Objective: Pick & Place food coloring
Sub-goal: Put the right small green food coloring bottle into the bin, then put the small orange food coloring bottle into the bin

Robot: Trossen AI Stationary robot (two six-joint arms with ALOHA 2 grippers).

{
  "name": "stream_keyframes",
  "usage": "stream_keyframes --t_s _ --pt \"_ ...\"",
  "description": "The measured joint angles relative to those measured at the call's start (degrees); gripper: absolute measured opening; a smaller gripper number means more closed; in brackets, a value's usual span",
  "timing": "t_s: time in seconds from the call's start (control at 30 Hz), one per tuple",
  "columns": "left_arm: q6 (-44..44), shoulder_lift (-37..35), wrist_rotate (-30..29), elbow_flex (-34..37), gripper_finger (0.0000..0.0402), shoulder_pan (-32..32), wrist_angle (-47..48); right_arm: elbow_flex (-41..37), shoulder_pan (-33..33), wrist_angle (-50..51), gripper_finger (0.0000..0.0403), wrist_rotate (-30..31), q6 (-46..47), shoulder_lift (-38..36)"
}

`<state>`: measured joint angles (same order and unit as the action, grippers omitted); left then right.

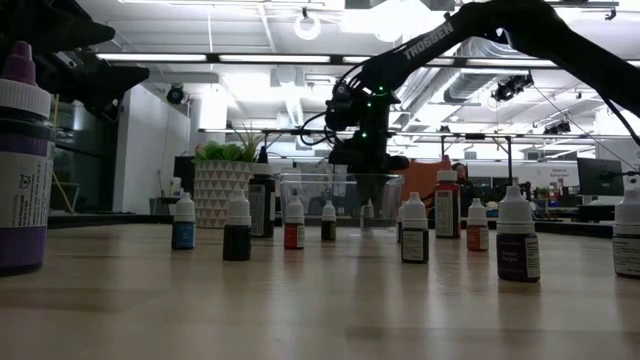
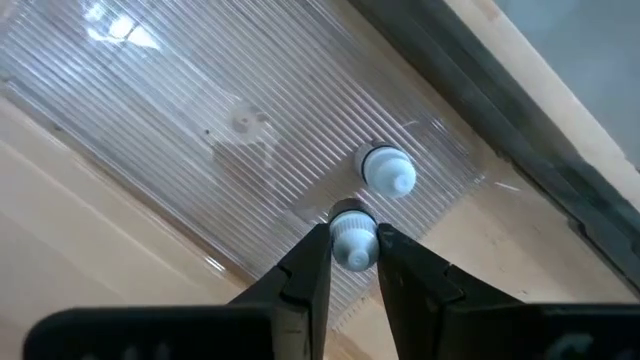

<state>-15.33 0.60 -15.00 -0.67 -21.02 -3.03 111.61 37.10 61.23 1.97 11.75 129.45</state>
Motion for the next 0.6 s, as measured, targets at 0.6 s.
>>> stream_keyframes --t_s 0.6 --pt "0.0 0.0 0.0 0.0 0.0271 0.0 0.0 0.1 0.0 -0.6 0.0138 0.9 -0.2 -0.2"
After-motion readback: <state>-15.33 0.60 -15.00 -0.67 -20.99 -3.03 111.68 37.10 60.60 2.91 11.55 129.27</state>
